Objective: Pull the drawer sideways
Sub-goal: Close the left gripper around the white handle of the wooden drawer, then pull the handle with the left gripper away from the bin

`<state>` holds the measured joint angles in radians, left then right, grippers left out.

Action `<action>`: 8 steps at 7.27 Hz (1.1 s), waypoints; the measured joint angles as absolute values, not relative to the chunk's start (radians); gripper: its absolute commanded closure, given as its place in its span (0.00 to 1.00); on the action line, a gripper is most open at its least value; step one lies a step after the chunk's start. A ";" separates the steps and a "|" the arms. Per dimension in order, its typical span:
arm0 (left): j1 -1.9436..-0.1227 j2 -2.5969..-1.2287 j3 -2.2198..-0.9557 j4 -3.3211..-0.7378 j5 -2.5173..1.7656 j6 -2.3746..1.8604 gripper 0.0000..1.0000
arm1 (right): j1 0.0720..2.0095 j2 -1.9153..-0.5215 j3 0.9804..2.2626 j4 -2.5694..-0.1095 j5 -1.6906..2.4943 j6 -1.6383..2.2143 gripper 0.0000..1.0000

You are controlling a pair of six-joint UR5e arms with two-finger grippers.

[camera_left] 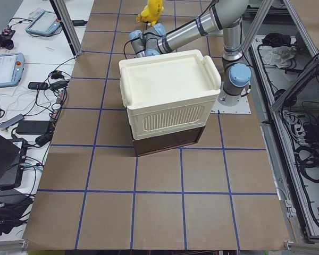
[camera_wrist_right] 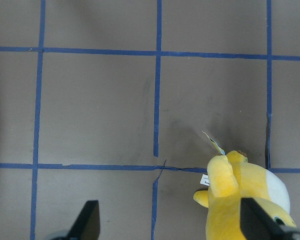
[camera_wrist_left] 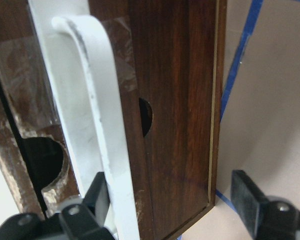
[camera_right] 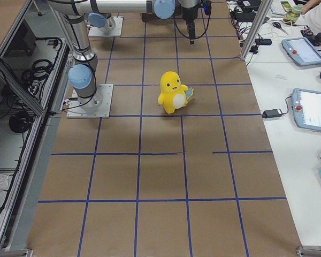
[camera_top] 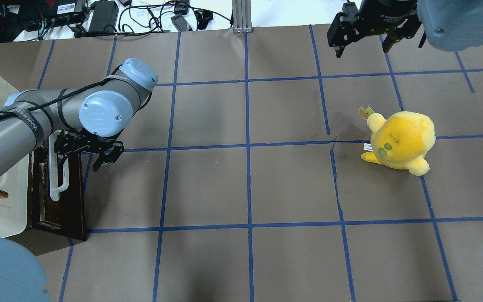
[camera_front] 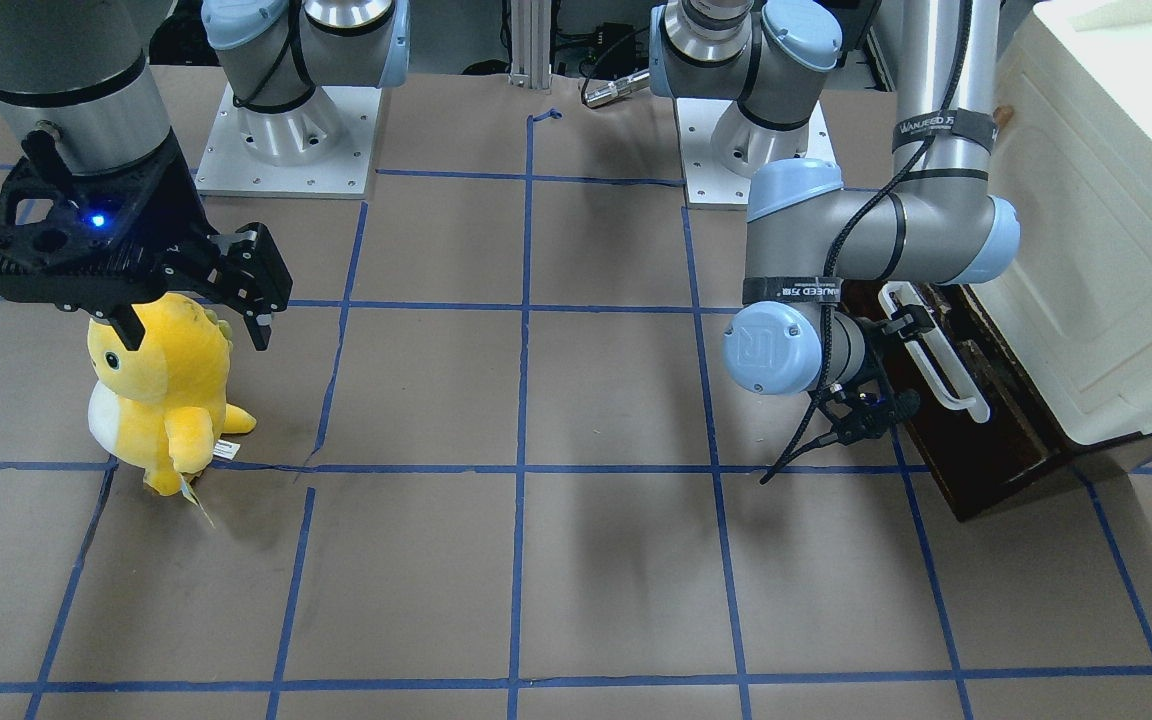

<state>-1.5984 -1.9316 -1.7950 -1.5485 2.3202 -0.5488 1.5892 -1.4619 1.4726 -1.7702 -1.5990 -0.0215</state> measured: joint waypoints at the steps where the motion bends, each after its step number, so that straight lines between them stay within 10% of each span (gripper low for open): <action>1: -1.605 -1.931 -1.788 -1.543 2.318 -0.547 0.12 | 1.589 -1.462 1.473 -1.770 -1.599 -0.021 0.00; 8: -1.585 -1.935 -1.744 -1.539 2.360 -0.455 0.13 | 1.589 -1.462 1.473 -1.770 -1.600 -0.021 0.00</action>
<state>-1.5848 -1.9349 -1.7444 -1.5391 2.3597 -0.4550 1.5892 -1.4619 1.4726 -1.7702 -1.5996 -0.0215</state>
